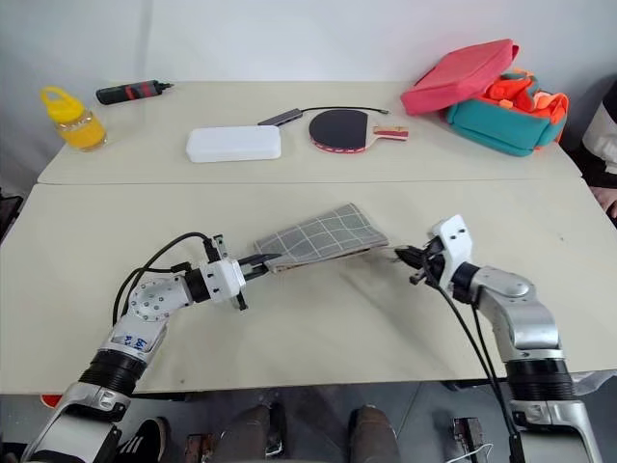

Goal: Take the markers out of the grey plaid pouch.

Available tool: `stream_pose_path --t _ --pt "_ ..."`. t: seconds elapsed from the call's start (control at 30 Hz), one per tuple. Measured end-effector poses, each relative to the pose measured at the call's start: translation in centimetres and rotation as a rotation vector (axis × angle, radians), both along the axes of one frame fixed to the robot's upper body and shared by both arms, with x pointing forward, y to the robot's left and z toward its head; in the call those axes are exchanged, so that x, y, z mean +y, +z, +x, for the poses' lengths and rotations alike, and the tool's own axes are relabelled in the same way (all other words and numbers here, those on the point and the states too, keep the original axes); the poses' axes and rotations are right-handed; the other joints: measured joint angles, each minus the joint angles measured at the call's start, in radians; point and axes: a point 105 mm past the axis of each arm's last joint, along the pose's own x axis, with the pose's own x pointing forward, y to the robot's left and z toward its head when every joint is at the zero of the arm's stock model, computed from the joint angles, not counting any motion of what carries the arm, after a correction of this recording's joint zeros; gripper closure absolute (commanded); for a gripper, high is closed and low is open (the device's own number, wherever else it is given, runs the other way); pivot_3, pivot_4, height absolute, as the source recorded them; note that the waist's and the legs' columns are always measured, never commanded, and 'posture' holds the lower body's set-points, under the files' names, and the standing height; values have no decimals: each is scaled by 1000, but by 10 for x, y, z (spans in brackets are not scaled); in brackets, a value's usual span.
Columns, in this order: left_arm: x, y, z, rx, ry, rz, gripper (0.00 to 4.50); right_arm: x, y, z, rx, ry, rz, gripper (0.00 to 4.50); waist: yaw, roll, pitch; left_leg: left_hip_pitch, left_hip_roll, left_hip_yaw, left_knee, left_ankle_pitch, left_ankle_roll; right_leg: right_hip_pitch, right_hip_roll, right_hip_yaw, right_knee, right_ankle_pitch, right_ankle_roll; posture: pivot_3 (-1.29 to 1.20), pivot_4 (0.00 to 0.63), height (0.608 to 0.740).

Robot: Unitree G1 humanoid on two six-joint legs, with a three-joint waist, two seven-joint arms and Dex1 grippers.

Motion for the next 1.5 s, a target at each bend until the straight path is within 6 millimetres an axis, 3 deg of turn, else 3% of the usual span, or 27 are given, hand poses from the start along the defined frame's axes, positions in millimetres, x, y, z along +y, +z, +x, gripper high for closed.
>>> stream_pose_path --t 0.03,0.13,0.3,0.4,0.53,0.6,0.67,0.8,0.97,1.33,1.5 --pt "2 1 1 17 3 -17 4500 -1 1 1 -12 -1 -3 4458 0 0 0 0 0 2 0 0 0 0 0 0 0 0 0 0 150 740" --pt "7 5 3 60 16 -69 4500 5 3 -3 -15 50 8 3861 0 0 0 0 0 4 0 0 0 0 0 0 0 0 0 0 150 740" --pt "9 10 2 107 15 -133 4500 15 11 -27 36 216 -16 2188 0 0 0 0 0 4 -1 0 0 0 0 1 0 0 0 0 150 740" --pt "13 6 1 137 23 -143 4500 16 25 -44 58 328 -64 2188 5 0 0 0 0 1 0 0 0 0 0 1 -1 0 0 0 150 740" --pt "11 5 1 167 9 -168 4500 22 58 -39 -38 354 -57 2188 2 0 0 0 0 -1 1 0 0 0 0 2 0 0 0 0 150 740" --pt "11 6 1 175 7 -185 4500 32 77 -36 -114 374 -50 2564 1 0 0 0 0 -2 1 0 0 0 0 1 0 0 0 0 150 740" --pt "10 8 0 181 0 -194 4500 49 84 -37 -161 415 -42 3150 3 0 0 0 0 -3 0 0 0 0 0 1 0 0 0 0 150 740" --pt "4 9 0 193 -16 -207 4500 84 70 -41 -190 494 -89 4456 11 0 0 -1 0 -2 0 0 -1 -1 0 0 -1 0 0 0 150 740" --pt "1 12 1 190 -25 -214 4500 100 66 -36 -262 489 -139 4456 15 0 0 -2 0 -1 1 0 0 -1 0 0 -1 0 1 0 150 740" --pt "-7 17 -1 173 -46 -219 4500 102 56 -29 -283 466 -217 4456 14 0 0 -2 0 1 1 0 0 -1 0 0 -1 0 1 0 150 740" --pt "-10 16 -2 178 -50 -226 4500 96 39 -26 -296 487 -409 4456 12 0 0 -2 0 5 1 0 0 -1 0 0 -1 0 1 0 150 740"
